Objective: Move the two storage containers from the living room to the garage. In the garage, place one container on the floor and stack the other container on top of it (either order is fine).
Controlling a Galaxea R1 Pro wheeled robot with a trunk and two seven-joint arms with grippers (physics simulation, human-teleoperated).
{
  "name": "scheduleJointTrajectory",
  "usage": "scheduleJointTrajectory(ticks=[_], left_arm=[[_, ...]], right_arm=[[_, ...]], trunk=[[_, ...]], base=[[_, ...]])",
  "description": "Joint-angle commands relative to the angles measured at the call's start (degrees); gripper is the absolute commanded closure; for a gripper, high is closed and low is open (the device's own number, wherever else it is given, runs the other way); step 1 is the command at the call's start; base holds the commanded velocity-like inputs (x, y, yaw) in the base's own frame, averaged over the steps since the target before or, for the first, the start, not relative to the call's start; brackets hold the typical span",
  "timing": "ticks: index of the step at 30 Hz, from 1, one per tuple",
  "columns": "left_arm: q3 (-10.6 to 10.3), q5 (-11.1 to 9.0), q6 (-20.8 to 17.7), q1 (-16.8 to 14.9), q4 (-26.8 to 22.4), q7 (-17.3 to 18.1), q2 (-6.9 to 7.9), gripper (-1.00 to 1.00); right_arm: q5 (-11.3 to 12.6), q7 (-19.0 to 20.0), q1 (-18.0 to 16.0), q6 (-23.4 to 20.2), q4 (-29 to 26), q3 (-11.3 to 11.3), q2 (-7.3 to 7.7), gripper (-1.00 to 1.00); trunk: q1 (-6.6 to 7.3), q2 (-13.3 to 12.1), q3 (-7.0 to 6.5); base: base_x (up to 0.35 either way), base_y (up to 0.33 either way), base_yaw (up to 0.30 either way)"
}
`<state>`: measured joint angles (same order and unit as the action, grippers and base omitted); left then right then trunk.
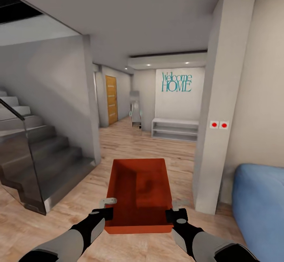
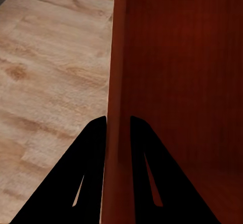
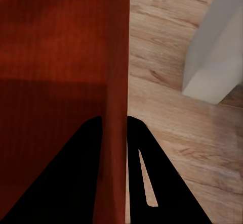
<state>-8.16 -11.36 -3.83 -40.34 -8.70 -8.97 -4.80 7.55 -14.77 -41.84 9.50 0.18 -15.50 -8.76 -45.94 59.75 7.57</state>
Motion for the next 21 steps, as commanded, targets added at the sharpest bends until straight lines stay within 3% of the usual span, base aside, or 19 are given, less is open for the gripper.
scheduleJointTrajectory(ticks=[1,21], left_arm=[[3.4,0.6,0.3,-0.1,-0.3,-0.7,4.21,1.00],[3.3,0.6,0.3,0.0,-0.3,-0.7,4.19,1.00]], right_arm=[[0.2,0.3,0.0,0.0,0.1,2.0,-0.03,1.00],[0.2,0.3,0.0,0.0,0.1,2.0,-0.03,1.00]], trunk=[[-0.04,0.1,0.08],[-0.04,0.1,0.08]], base=[[0.325,0.000,0.000],[0.325,0.000,0.000]])
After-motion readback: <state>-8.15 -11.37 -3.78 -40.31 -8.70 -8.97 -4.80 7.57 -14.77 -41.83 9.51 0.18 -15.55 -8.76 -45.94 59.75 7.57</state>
